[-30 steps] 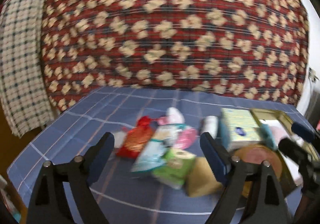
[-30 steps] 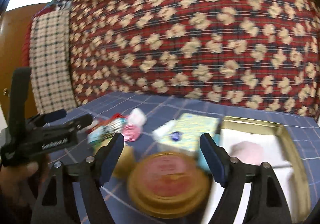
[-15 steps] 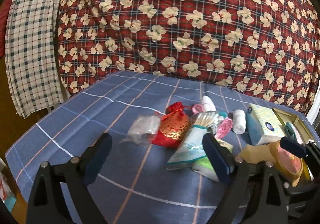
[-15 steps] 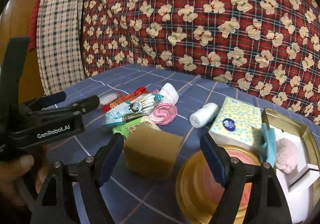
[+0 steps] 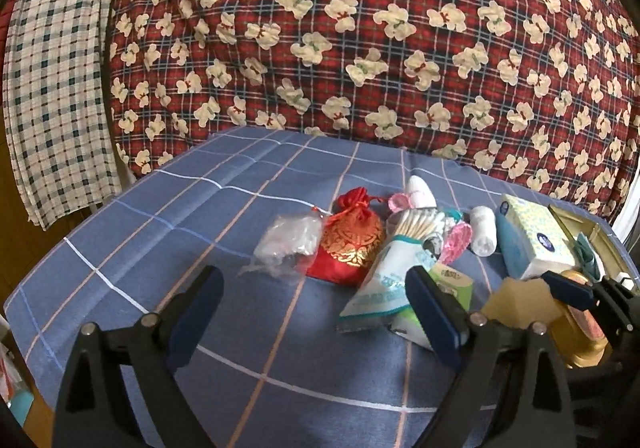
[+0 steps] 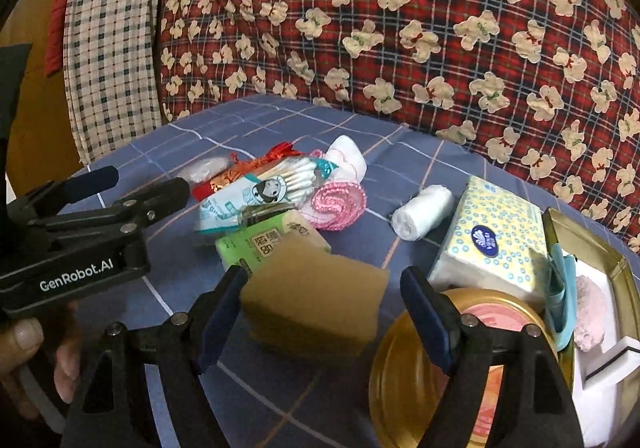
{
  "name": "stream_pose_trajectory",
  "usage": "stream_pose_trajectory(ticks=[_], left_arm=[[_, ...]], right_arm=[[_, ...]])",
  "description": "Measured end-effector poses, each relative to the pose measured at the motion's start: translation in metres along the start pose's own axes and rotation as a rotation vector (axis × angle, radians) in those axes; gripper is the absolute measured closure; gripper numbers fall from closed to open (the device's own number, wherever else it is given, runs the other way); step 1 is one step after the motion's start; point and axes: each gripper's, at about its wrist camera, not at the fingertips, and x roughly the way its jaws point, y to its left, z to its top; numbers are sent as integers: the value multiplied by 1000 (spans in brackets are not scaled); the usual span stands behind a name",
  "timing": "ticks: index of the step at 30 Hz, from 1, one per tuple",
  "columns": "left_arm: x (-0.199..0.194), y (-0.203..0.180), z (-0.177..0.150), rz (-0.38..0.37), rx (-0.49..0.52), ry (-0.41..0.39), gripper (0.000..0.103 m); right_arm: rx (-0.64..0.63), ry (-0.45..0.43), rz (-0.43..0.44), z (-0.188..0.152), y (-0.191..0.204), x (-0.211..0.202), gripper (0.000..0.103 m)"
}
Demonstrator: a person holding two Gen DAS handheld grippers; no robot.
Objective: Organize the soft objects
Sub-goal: 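Move both grippers back to the items and grasp the yellow sponge with the right gripper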
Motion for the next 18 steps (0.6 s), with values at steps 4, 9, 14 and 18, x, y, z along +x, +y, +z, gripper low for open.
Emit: stream_pose_trajectory(ticks=[4,9,14,18], left_arm=[[1,-2,0,-1,7,9,9],[4,-5,2,-24,6,24,9],[7,-18,7,-43,40,43,10],[13,-28,10,-58,66,60,10]], right_arm=[[-7,11,17,0,1,2,42],[-4,-83,-9,0,0,-15,46],[24,-113,-49,4,-7,-16,46],[62,-150,-77,4,-16,-21,46]])
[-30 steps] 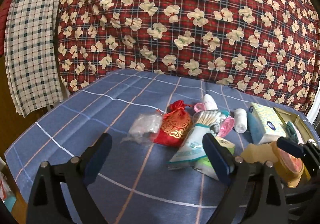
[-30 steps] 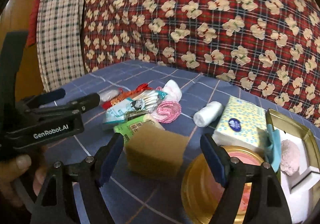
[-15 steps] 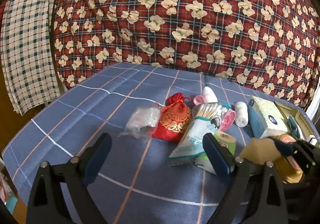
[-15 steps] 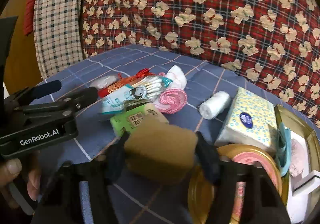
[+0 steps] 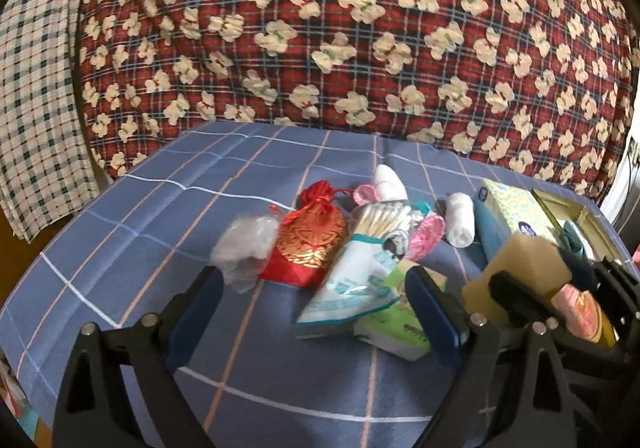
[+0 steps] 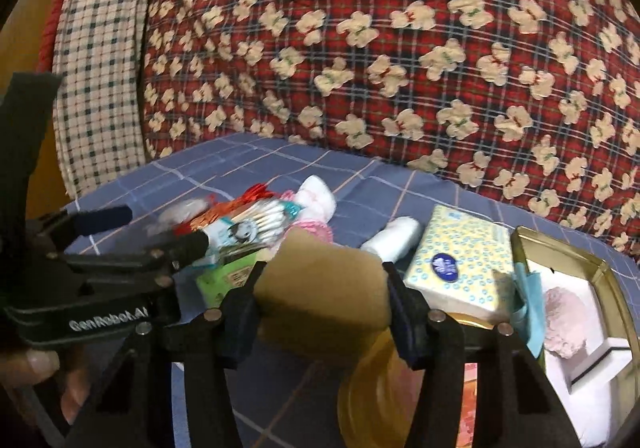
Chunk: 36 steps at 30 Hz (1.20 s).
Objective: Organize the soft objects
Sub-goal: 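Grasp the cotton swab bag with the left gripper while the right gripper holds the yellow sponge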
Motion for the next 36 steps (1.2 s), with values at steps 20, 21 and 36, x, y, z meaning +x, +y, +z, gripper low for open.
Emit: stream_pose_trajectory(ticks=[20,21,36], left_arm=[[35,-31,9,-65,113,102,68],[32,-33,8,-54,122,86,68],[11,-16,9,-63,32,-11,69]], right_arm=[[36,-60,-12,-1,-9,-11,46],[39,-64,-12,-1,-9,-11,46],[54,-107,-16,-2,-9,-18,46]])
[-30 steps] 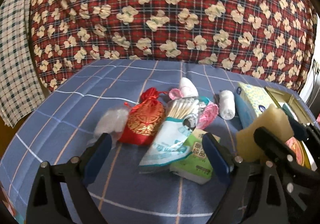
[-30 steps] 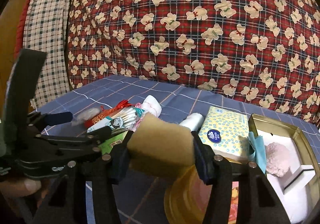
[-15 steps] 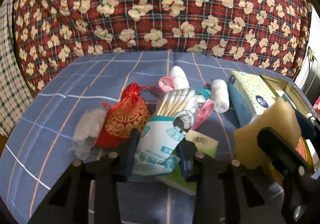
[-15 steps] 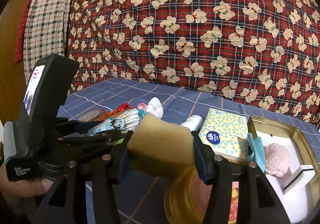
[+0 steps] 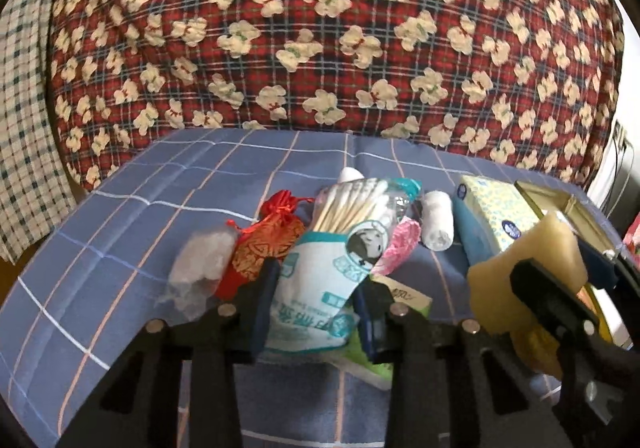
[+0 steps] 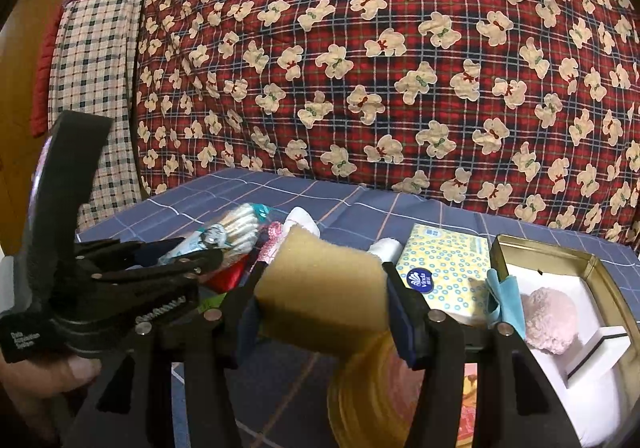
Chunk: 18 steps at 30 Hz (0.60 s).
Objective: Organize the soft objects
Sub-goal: 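Grasp the cotton swab bag with the left gripper while the right gripper holds the yellow sponge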
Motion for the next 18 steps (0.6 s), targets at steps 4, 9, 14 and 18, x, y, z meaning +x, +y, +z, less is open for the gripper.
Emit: stream_pose_trajectory(ticks=[4,9,14,18], left_arm=[[-10,5,-2,10,-29,-52,69],[-14,-2,-3,14,-14,-63,69],[-26,-9,-6,39,-4,-118,69],[-35,-13,-7,60,6,-165,69]], right_arm=[[-1,-20,-4,-1,0,-4,46],[3,-14,-6,-1,-3,-4,46],[-3,-31,-15,0,-3,-6,46],[-6,-63,-22,-1,-3,-12,46]])
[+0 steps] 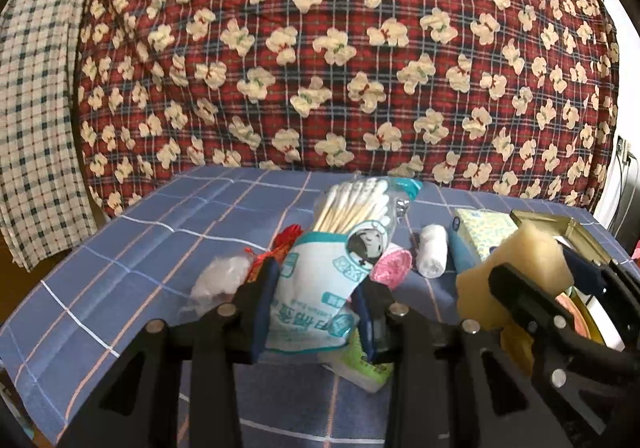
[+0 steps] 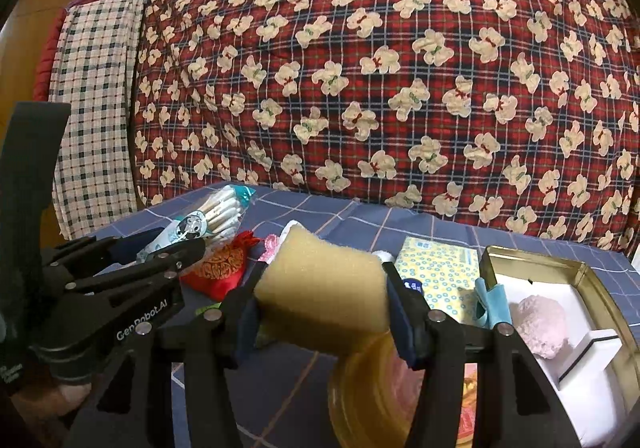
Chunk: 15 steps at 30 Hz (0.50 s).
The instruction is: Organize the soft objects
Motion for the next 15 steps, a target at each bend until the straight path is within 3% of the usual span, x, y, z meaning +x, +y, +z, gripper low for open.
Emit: stream_pose_trajectory(ticks=[15], left_arm=[[-14,0,0,21,-2,-75,69]], right_arm=[[-40,-52,-28,1,6,-7,45]])
